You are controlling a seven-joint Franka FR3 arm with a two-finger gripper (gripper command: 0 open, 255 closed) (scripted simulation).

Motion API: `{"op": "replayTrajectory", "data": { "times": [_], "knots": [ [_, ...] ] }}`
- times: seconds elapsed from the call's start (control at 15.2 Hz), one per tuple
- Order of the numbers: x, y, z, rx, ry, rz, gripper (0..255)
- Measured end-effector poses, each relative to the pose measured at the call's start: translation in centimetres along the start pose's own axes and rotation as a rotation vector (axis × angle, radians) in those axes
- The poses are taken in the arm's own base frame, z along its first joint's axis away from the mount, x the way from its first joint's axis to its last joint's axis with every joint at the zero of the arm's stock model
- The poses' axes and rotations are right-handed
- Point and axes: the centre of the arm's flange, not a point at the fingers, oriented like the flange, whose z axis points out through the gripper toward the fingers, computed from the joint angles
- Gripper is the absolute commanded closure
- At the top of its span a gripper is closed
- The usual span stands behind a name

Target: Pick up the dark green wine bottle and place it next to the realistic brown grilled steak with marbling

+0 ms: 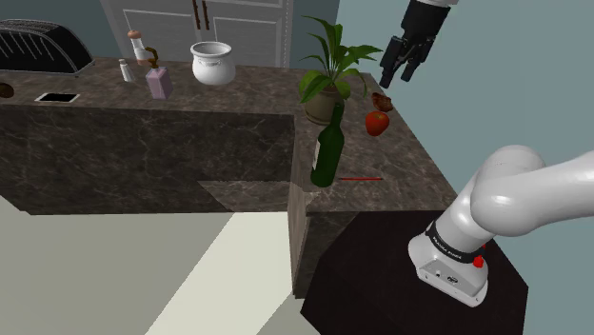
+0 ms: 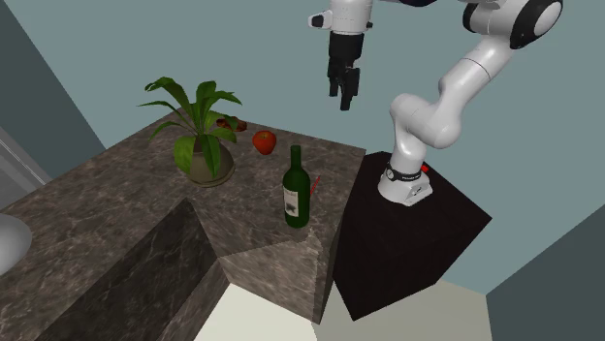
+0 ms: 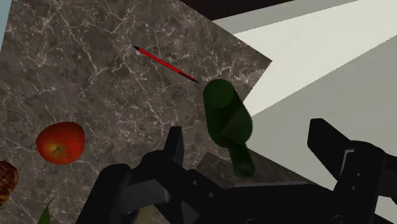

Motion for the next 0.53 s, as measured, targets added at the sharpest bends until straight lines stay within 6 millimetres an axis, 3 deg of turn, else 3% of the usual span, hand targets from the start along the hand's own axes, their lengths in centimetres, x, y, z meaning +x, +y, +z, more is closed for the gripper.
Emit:
{"op": "replayTrajectory", "data": {
  "times": [0.13,0.53],
  "knots": [
    [0.5,-0.1,0.5,-0.004,-0.002,-0.004,0],
    [5.9,-2.1,5.0,-0.052,-0.015,-0.052,0]
  ]
}}
